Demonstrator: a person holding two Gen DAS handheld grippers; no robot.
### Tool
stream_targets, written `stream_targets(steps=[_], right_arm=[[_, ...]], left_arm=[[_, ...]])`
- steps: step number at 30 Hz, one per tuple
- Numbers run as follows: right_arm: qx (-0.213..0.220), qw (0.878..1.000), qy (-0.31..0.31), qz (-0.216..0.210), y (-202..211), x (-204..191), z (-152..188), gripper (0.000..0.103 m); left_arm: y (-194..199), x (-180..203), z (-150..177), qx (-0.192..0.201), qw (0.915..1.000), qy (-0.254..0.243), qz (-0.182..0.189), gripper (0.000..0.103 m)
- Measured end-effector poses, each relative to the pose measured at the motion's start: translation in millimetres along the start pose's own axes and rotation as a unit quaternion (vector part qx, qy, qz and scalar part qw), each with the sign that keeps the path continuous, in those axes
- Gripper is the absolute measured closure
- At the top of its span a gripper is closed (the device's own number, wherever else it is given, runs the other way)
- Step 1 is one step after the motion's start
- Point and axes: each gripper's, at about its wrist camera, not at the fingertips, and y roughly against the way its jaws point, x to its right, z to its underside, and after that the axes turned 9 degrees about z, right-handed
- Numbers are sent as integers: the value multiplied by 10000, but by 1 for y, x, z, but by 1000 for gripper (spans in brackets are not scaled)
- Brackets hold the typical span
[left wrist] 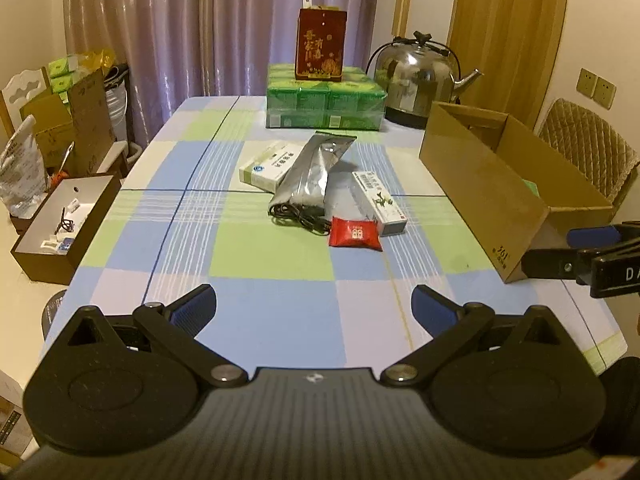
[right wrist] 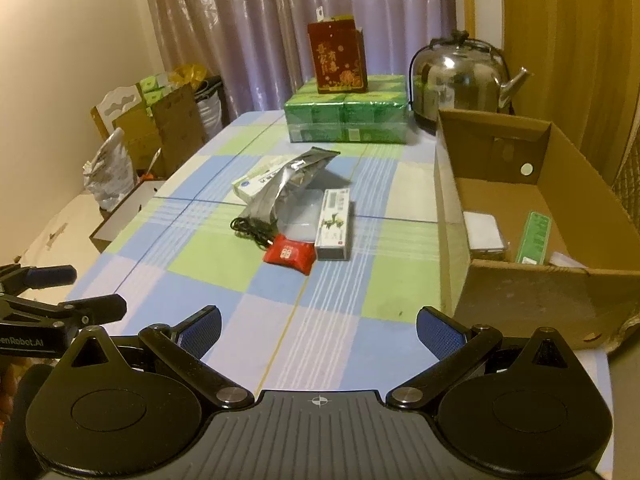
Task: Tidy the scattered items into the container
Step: 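Withdraw both open tools from the cardboard box back over the table items, then grasp the white ointment box with the green bird using the right tool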
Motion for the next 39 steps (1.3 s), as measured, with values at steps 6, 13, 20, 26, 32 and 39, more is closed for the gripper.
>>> stream_targets(steps=[6, 13, 20, 26, 32, 39], right_arm=[[-62, 10000, 18, -36, -16, -2, -5, 2], [146, 9999, -87, -7, -39, 1, -23, 2], [138, 9998, 89, -60, -84, -5, -49, 2], [-41, 10000, 85, -11, -131, -6, -61, 17], [-285, 9996, 18, -2, -175, 1, -71, 30], [-650, 9976, 194, -116, -219, 3, -76, 43]], left_arm=[[-16, -2, 3, -92, 9999, -82, 79, 1], [-48, -3, -1, -232, 9994, -195, 173, 1], [-94, -7, -10, -344, 9985, -275, 321, 1], [-136, -9, -22, -356, 9980, -279, 437, 1], [-178, -5, -30, -406, 9974, -387, 452, 2], [-199, -8, -28, -511, 9962, -494, 498, 2]])
